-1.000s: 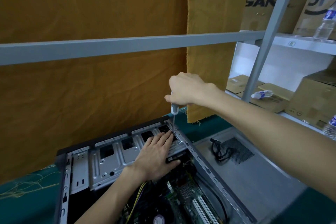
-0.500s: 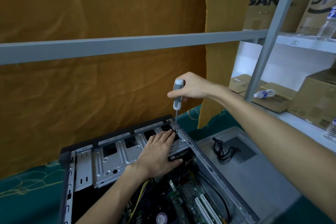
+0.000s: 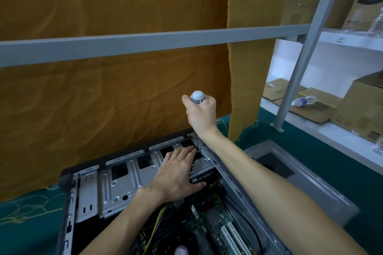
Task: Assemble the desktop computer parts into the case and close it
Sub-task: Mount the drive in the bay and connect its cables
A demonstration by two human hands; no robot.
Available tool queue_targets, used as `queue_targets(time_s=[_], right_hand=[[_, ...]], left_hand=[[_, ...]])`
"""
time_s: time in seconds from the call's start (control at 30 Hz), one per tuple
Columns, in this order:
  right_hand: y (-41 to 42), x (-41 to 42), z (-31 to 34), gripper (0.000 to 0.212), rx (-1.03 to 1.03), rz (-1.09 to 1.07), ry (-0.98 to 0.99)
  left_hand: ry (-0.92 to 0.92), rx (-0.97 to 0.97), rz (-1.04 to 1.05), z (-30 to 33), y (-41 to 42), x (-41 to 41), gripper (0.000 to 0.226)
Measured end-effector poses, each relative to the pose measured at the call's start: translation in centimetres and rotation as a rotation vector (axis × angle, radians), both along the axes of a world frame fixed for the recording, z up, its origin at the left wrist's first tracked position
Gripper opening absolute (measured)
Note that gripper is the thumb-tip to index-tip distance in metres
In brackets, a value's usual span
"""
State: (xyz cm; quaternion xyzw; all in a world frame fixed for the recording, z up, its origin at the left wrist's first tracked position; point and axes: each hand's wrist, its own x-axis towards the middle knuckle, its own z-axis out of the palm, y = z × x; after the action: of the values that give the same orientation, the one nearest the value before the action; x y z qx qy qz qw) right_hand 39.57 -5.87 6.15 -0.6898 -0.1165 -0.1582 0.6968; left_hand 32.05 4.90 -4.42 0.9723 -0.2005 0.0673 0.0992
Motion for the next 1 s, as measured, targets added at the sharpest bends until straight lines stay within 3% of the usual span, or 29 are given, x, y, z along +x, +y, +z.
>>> queue_targets(time_s=[0.07, 0.2, 0.27, 0.47, 0.8, 0.87, 1.0], right_hand=[[0.0, 0.0, 0.4, 0.038, -0.036, 0.028, 0.019], [-2.9, 0.6, 2.1, 0.027, -0.132, 0.591, 0.218], [-3.6, 0.8, 2.0, 0.032, -0.181, 0.702, 0.239], [-1.4, 0.7, 0.5, 0.048, 0.013, 0.327, 0.159], [-0.4, -0.1, 0.1, 0.034, 0.061, 0.145, 0.136], [-0.6, -0.1, 0.1, 0.03, 0.028, 0.173, 0.118], [-2.4, 0.4, 1.6, 0.038, -0.102, 0.472, 0.14]], left_hand=[[0.003, 0.003, 0.0, 0.1, 0.0, -0.1, 0.108], [0.011, 0.007, 0.006, 0.4, -0.1, -0.1, 0.11], [0.014, -0.012, 0.011, 0.5, -0.1, -0.1, 0.106], [0.038, -0.016, 0.015, 0.7, -0.1, -0.2, 0.1], [0.049, -0.012, 0.02, 0.7, -0.1, -0.3, 0.102], [0.064, -0.022, 0.021, 0.8, -0.1, -0.3, 0.104], [0.089, -0.095, 0.031, 0.8, 0.1, -0.1, 0.101]])
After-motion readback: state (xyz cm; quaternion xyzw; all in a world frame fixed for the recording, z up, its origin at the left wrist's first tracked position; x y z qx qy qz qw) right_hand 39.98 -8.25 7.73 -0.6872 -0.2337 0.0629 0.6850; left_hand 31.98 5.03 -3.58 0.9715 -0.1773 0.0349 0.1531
